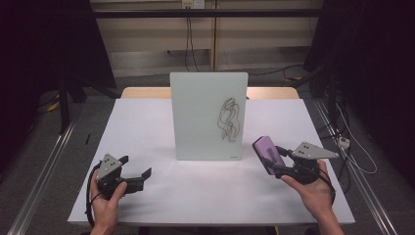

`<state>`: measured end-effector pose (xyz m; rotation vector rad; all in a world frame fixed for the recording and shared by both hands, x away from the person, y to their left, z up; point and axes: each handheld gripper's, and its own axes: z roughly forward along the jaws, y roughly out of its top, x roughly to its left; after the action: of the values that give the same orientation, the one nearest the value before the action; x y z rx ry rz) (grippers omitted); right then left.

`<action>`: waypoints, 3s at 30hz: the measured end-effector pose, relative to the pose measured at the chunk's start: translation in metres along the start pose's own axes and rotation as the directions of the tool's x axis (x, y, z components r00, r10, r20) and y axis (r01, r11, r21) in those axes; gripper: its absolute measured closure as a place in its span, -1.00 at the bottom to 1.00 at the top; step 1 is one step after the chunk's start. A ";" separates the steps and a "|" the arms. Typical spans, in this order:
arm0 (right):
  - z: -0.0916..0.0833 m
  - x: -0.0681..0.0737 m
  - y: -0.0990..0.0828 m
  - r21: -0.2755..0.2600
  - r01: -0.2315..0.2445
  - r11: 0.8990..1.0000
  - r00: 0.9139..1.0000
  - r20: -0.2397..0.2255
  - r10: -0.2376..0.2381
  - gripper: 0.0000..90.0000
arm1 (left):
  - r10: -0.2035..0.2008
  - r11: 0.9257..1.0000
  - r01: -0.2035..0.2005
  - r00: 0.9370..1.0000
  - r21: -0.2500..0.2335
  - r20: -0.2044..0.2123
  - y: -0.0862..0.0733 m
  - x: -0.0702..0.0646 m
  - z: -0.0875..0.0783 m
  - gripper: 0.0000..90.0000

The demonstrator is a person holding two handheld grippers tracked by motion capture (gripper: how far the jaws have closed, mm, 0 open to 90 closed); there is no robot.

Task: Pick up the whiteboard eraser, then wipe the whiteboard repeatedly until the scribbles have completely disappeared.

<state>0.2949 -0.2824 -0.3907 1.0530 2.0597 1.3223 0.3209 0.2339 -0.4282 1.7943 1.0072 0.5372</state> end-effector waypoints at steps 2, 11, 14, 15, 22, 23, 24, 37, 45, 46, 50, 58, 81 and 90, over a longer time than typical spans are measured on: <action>0.001 0.001 0.002 -0.007 0.004 1.000 1.000 0.000 -0.004 -0.07 | -0.002 1.000 0.002 1.000 0.001 -0.002 0.000 0.001 0.000 -0.89; 0.003 0.007 0.014 -0.028 0.043 0.999 0.999 -0.012 -0.043 -0.07 | -0.003 1.000 0.003 1.000 0.003 0.001 0.000 0.001 0.001 -0.89; 0.005 0.010 0.018 -0.032 0.057 0.998 0.998 -0.014 -0.057 -0.07 | -0.006 1.000 0.006 1.000 0.003 -0.001 -0.001 0.003 0.001 -0.89; 0.006 0.011 0.019 -0.037 0.059 0.998 0.998 -0.016 -0.060 -0.07 | -0.015 1.000 0.015 1.000 0.001 0.000 -0.001 0.002 0.000 -0.89; 0.016 0.019 0.032 -0.055 0.123 0.991 0.991 -0.038 -0.125 -0.07 | -0.004 1.000 0.004 1.000 0.004 0.002 -0.002 0.001 -0.002 -0.89; 0.018 0.021 0.034 -0.057 0.129 0.990 0.990 -0.042 -0.131 -0.07 | -0.003 1.000 0.003 1.000 0.003 0.001 -0.002 0.001 -0.002 -0.89; 0.019 0.022 0.036 -0.059 0.133 0.989 0.990 -0.044 -0.135 -0.07 | -0.004 1.000 0.004 1.000 0.002 -0.001 -0.002 0.002 -0.002 -0.89; 0.037 0.033 0.060 -0.084 0.223 0.971 0.975 0.006 -0.223 -0.07 | -0.008 1.000 0.008 1.000 0.011 0.011 -0.002 0.002 0.001 -0.89; 0.045 0.037 0.071 -0.099 0.276 0.956 0.961 0.034 -0.274 -0.07 | 0.001 1.000 -0.001 1.000 0.012 0.006 0.000 0.001 0.000 -0.89; 0.044 0.037 0.073 -0.104 0.279 0.955 0.960 0.034 -0.277 -0.07 | -0.001 1.000 0.001 1.000 0.014 0.007 -0.001 0.000 0.001 -0.89; 0.043 0.036 0.079 -0.112 0.311 0.944 0.950 0.058 -0.306 -0.07 | 0.004 1.000 -0.004 1.000 0.016 0.005 0.000 -0.001 0.004 -0.89; 0.051 0.035 0.093 -0.105 0.343 0.933 0.938 0.090 -0.334 -0.07 | 0.009 1.000 -0.010 1.000 0.027 0.020 0.000 -0.001 0.005 -0.89; 0.074 0.026 0.118 -0.110 0.387 0.916 0.916 0.157 -0.368 -0.07 | 0.015 0.999 -0.016 1.000 0.041 0.026 0.000 -0.001 0.006 -0.89; 0.079 0.024 0.125 -0.106 0.394 0.913 0.911 0.173 -0.374 -0.07 | 0.012 0.999 -0.013 1.000 0.037 0.026 0.000 -0.001 0.006 -0.89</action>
<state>0.3816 -0.1907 -0.3106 0.6205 1.9075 1.1267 0.3246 0.2306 -0.4305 1.8368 0.9952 0.5049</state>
